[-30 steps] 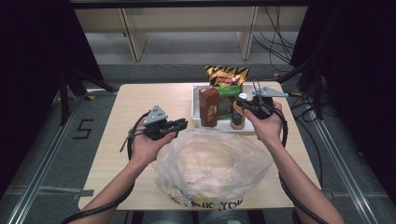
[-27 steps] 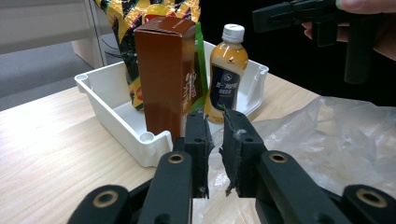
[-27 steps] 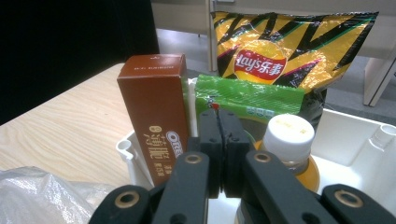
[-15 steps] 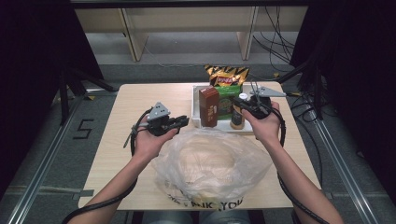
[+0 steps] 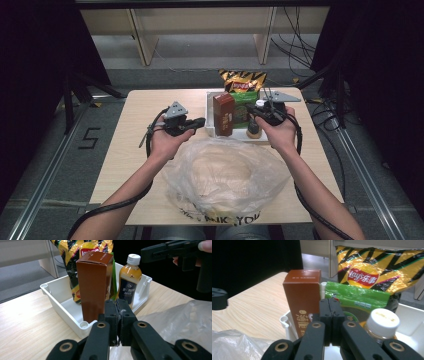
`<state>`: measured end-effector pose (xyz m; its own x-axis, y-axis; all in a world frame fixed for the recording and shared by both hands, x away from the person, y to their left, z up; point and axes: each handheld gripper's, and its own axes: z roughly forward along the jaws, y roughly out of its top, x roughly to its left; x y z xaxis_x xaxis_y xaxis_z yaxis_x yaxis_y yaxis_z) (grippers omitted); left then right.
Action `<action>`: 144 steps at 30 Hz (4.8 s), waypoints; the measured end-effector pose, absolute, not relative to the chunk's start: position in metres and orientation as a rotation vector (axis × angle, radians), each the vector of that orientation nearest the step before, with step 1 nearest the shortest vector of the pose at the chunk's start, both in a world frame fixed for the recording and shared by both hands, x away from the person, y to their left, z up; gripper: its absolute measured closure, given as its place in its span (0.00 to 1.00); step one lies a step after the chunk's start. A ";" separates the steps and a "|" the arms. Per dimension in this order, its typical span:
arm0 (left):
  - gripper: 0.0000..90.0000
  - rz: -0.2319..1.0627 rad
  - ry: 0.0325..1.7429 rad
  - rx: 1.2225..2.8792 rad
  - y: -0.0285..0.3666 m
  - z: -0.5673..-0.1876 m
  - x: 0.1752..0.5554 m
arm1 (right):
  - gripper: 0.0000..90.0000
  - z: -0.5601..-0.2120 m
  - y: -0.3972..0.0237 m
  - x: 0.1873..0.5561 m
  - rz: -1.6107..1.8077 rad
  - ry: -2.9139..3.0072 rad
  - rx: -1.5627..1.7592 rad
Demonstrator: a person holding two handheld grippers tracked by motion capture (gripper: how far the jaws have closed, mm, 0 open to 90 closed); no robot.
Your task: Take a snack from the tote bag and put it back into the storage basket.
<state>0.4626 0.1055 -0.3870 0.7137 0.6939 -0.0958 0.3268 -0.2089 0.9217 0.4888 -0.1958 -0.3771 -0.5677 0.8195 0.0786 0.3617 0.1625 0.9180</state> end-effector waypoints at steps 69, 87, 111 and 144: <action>0.99 0.473 0.940 1.891 0.065 -0.385 0.528 | 1.00 -0.385 -0.157 0.535 1.317 2.108 1.069; 0.99 0.504 0.931 1.897 0.059 -0.383 0.531 | 1.00 -0.382 -0.163 0.521 1.291 2.149 1.057; 0.92 0.530 0.950 1.876 0.062 -0.381 0.530 | 1.00 -0.380 -0.166 0.521 1.305 2.131 1.113; 0.51 0.638 1.035 1.787 0.180 -0.381 0.455 | 0.65 -0.384 -0.275 0.454 1.305 1.967 1.270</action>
